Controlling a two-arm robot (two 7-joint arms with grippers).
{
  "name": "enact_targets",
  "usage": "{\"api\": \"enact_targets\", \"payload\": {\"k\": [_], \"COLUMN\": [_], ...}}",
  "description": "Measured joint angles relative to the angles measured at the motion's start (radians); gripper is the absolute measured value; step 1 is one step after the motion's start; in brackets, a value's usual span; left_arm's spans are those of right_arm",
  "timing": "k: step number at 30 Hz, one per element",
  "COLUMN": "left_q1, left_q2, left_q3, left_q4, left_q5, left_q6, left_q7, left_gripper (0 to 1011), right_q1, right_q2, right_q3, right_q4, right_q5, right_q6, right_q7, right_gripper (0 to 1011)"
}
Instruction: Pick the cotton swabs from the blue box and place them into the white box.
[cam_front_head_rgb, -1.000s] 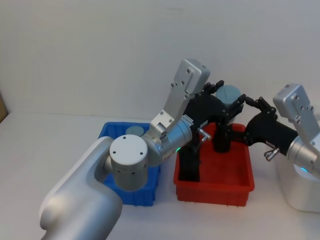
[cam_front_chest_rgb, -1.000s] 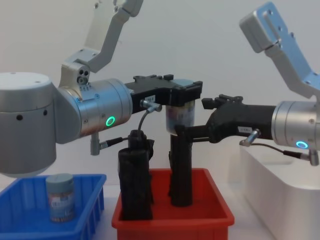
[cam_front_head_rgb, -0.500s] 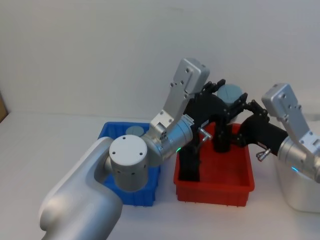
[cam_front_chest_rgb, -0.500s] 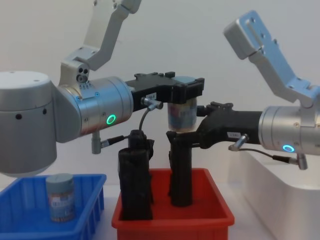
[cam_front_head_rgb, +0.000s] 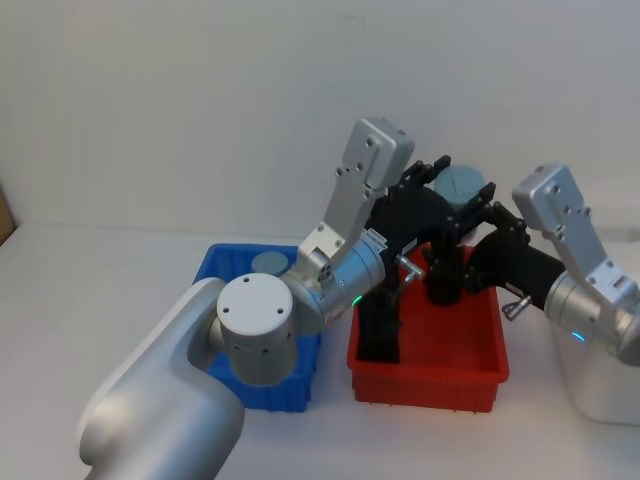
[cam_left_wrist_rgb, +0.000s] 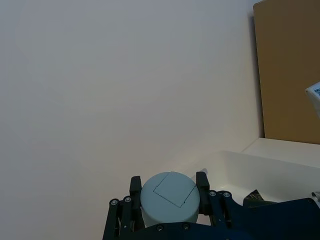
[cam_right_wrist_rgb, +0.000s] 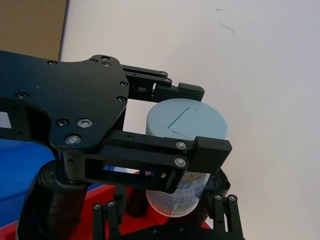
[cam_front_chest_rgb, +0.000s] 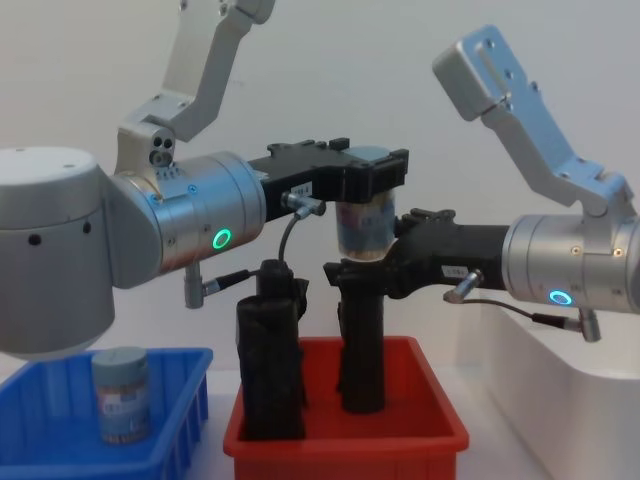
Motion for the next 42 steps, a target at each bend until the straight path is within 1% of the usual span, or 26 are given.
{"api": "enact_targets", "payload": {"k": [2, 8, 9, 10, 12, 28, 31, 32, 34, 35, 37, 38, 40, 42], "left_q1": [0.001, 0.002, 0.002, 0.002, 0.002, 0.003, 0.003, 0.003, 0.003, 0.003, 0.003, 0.003, 0.003, 0.003], "left_q2": [0.000, 0.000, 0.000, 0.000, 0.000, 0.000, 0.000, 0.000, 0.000, 0.000, 0.000, 0.000, 0.000, 0.000], "left_q3": [0.000, 0.000, 0.000, 0.000, 0.000, 0.000, 0.000, 0.000, 0.000, 0.000, 0.000, 0.000, 0.000, 0.000], "left_q4": [0.000, 0.000, 0.000, 0.000, 0.000, 0.000, 0.000, 0.000, 0.000, 0.000, 0.000, 0.000, 0.000, 0.000], "left_q5": [-0.001, -0.004, -0.004, -0.004, -0.005, -0.007, -0.007, -0.007, -0.007, -0.007, -0.007, -0.007, -0.007, -0.007], "left_q6": [-0.002, -0.008, -0.008, -0.008, -0.010, -0.014, -0.014, -0.015, -0.015, -0.015, -0.015, -0.015, -0.015, -0.015], "left_q7": [0.001, 0.003, 0.003, 0.003, 0.004, 0.005, 0.005, 0.005, 0.005, 0.005, 0.005, 0.005, 0.005, 0.005], "left_gripper": [670, 670, 670, 670, 670, 673, 765, 820, 849, 908, 940, 940, 1003, 1004], "right_q1": [0.001, 0.003, 0.003, 0.003, 0.003, 0.005, 0.005, 0.005, 0.005, 0.005, 0.005, 0.005, 0.005, 0.005], "right_q2": [-0.001, -0.003, -0.003, -0.004, -0.004, -0.006, -0.006, -0.006, -0.006, -0.006, -0.006, -0.006, -0.006, -0.005], "right_q3": [-0.001, -0.003, -0.003, -0.003, -0.004, -0.006, -0.006, -0.006, -0.006, -0.006, -0.006, -0.006, -0.006, -0.005], "right_q4": [0.001, 0.004, 0.004, 0.005, 0.005, 0.008, 0.008, 0.008, 0.008, 0.008, 0.008, 0.008, 0.008, 0.009], "right_q5": [0.001, 0.002, 0.002, 0.003, 0.003, 0.004, 0.004, 0.004, 0.004, 0.004, 0.004, 0.004, 0.004, 0.004], "right_q6": [0.001, 0.004, 0.004, 0.005, 0.005, 0.007, 0.008, 0.008, 0.008, 0.008, 0.008, 0.008, 0.008, 0.008], "right_q7": [-0.001, -0.004, -0.005, -0.005, -0.006, -0.007, -0.007, -0.007, -0.008, -0.008, -0.008, -0.008, -0.008, -0.010], "right_gripper": [918, 747, 747, 688, 626, 619, 619, 619, 619, 619, 619, 619, 619, 619]}}
